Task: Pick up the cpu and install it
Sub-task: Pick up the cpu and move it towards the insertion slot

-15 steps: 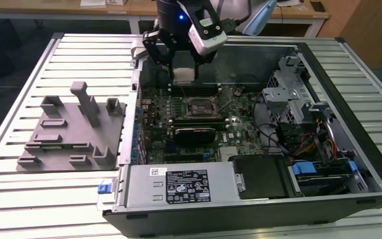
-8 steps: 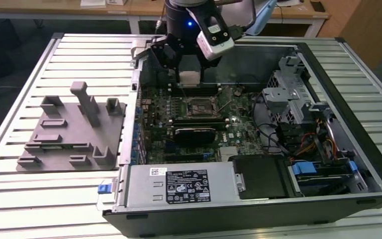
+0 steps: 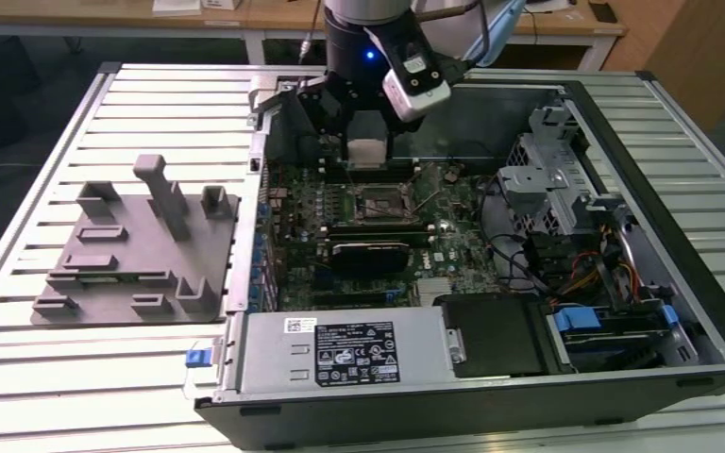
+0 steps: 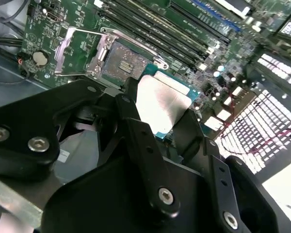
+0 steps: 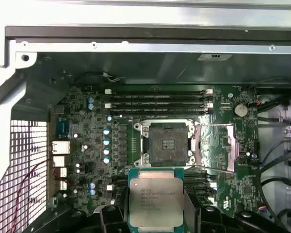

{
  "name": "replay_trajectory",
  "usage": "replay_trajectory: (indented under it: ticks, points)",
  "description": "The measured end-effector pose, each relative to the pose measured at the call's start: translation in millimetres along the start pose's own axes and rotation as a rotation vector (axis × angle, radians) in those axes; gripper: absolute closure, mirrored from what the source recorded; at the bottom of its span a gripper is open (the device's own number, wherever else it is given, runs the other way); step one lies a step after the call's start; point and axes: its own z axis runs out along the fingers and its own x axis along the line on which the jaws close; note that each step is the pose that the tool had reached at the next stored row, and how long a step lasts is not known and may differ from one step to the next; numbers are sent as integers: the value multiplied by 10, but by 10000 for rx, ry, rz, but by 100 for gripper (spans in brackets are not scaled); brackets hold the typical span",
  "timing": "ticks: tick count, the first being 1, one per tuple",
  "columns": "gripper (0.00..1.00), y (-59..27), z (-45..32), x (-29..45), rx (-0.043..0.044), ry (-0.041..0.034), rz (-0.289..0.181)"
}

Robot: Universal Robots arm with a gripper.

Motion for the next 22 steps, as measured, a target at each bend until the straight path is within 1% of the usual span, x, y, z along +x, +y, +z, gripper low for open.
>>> replay_trajectory:
  ticks: [5, 13, 22]
  points:
    - [46, 35, 93, -32, 1, 8, -1]
    - [46, 88, 235, -117, 0, 27, 1]
    - [46, 146, 353, -181, 1, 42, 2]
